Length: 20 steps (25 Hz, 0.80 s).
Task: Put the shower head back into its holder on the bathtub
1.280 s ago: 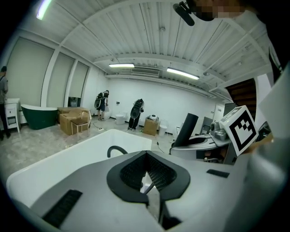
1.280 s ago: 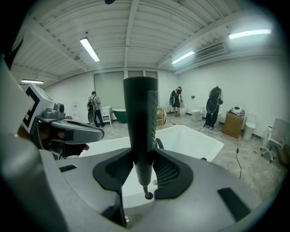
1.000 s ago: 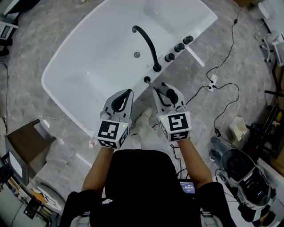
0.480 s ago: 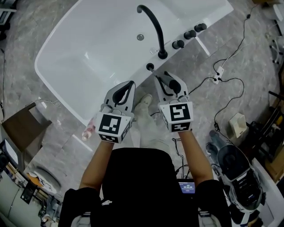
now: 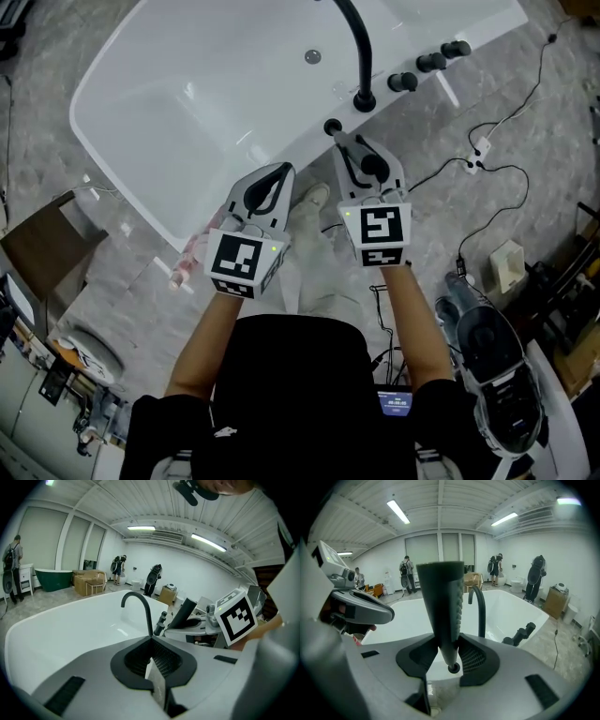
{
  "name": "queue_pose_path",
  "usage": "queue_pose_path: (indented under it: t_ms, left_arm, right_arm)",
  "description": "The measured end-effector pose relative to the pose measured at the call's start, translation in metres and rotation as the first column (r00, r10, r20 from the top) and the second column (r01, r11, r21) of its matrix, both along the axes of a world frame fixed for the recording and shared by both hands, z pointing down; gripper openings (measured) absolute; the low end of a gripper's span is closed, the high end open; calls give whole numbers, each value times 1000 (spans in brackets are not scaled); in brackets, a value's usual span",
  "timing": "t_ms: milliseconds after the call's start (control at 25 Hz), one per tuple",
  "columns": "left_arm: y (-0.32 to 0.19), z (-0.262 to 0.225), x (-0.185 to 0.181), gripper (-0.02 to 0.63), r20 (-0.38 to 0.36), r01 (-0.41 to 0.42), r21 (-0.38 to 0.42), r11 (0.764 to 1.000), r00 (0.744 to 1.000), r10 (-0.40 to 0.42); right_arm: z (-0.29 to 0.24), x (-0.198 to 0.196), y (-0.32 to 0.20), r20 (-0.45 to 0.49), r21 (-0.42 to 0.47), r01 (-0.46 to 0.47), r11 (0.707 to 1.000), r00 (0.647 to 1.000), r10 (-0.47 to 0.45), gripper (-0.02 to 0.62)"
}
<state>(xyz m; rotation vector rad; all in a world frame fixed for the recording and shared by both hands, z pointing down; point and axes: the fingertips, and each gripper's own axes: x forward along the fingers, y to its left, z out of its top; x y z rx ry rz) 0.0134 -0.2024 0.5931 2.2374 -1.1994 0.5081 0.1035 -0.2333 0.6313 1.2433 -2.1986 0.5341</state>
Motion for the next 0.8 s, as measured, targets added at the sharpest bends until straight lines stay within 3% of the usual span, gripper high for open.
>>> queue_pose_path:
  t_ms: [800]
  left_arm:
    - [-2,50,-17,11,23,40,-60,997,999,-38]
  right_arm:
    - [82,-11,-16,-45,-70,-10,998,999,7,144]
